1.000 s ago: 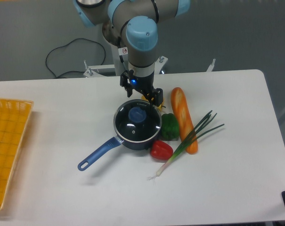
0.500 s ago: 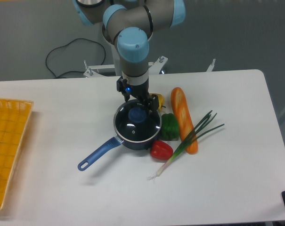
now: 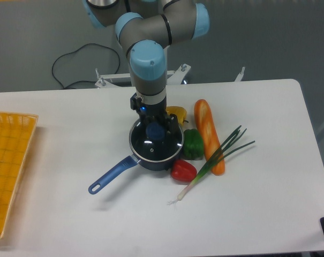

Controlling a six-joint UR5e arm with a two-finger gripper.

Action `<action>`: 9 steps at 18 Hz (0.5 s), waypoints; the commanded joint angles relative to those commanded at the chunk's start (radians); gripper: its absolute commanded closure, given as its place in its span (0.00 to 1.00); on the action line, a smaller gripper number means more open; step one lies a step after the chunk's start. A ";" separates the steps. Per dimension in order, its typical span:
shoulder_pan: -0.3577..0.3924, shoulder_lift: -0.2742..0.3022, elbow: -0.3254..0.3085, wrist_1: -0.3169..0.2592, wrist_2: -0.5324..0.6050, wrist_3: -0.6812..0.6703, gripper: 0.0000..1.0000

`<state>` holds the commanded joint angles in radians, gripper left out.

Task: Open the lid
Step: 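Close the gripper on the blue lid knob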

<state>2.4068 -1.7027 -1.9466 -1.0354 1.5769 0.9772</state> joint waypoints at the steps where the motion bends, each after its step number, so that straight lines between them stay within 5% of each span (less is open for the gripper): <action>1: 0.000 -0.002 0.000 -0.002 0.000 -0.002 0.01; 9: 0.000 -0.012 0.002 0.002 -0.008 -0.002 0.01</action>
<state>2.4068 -1.7149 -1.9451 -1.0339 1.5693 0.9756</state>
